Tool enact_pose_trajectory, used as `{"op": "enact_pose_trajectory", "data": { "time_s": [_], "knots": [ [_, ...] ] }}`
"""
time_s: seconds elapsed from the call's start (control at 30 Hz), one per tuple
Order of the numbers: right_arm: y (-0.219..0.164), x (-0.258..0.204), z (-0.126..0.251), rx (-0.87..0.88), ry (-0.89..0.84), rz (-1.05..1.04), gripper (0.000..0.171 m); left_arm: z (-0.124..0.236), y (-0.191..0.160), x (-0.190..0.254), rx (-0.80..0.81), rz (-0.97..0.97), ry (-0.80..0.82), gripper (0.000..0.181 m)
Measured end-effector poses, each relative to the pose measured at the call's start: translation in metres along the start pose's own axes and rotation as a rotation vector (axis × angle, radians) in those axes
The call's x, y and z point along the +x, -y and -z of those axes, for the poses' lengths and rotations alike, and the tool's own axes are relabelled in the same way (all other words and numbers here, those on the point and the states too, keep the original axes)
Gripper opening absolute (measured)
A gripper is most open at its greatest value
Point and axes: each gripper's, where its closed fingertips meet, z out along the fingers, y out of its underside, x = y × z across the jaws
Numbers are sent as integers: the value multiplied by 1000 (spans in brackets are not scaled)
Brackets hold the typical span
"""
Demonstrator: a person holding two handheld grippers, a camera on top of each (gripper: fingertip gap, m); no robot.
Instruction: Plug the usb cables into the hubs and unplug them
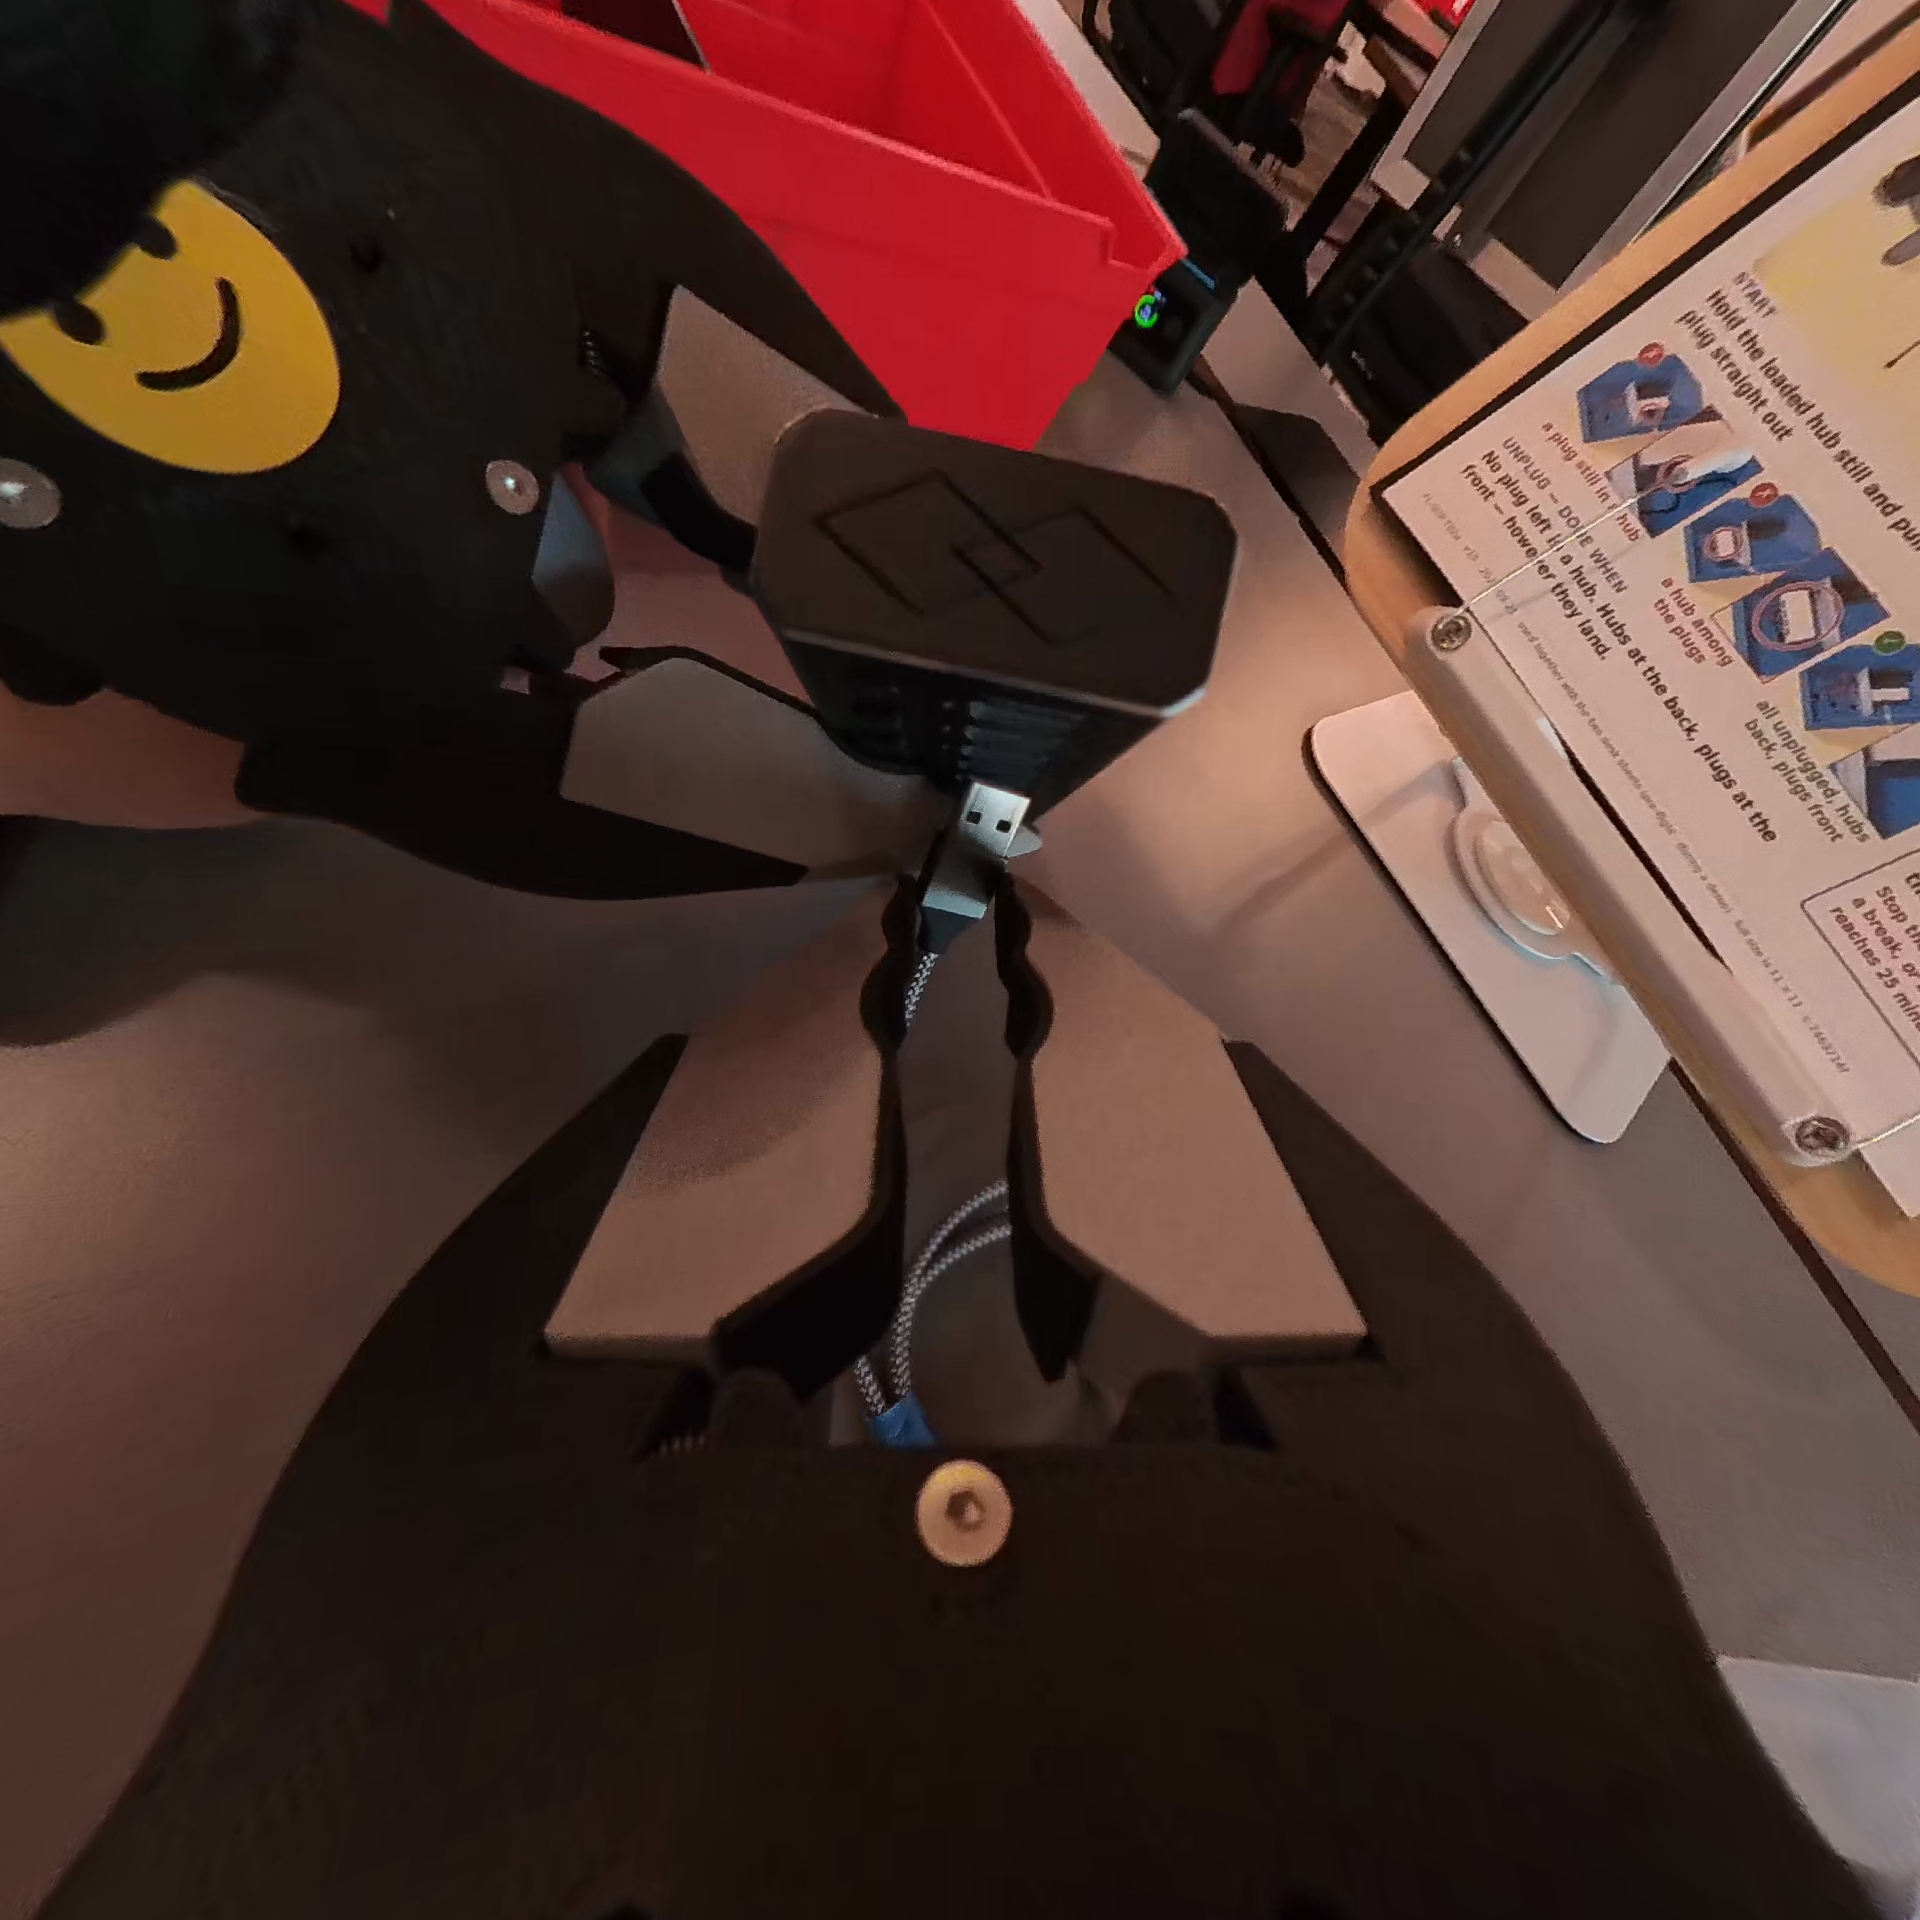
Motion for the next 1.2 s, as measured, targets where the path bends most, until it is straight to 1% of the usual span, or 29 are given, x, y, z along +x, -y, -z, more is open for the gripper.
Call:
{"op": "enact_pose_trajectory", "data": {
  "time_s": [0.03, 0.23, 0.43, 0.7, 0.83, 0.9, 1.0, 1.07, 1.13, 1.2],
  "knots": [
    [-2, 1, 0, -11, -6, 6, 12, 0, 0, 1, -4, -17, 5, 27],
    [-4, 0, 0, -30, -9, 30, 13, -1, 0, 2, -15, -78, 29, 28],
    [-4, 0, 1, -25, 26, -4, 12, -1, 0, 4, -21, -106, 26, 28],
    [-10, -1, 1, -52, 47, -14, 12, -1, 1, 8, -39, -202, 62, 28],
    [-5, 1, 3, -1, 67, -63, 12, -1, 1, 9, -12, -78, -1, 28],
    [-9, 2, -1, -6, 68, -84, 12, -1, -2, 6, -14, -43, -9, 28],
    [-21, -1, -9, -59, 94, -100, 12, -1, -4, 2, -30, -38, 11, 28],
    [-28, -4, -14, -86, 116, -116, 12, -1, -8, -4, -60, -56, 57, 28],
    [-40, -9, -19, -147, 151, -130, 10, -1, -12, -10, -82, -61, 90, 28],
    [-52, -15, -24, -210, 180, -151, 12, -1, -13, -12, -84, -35, 86, 28]
  ]
}}
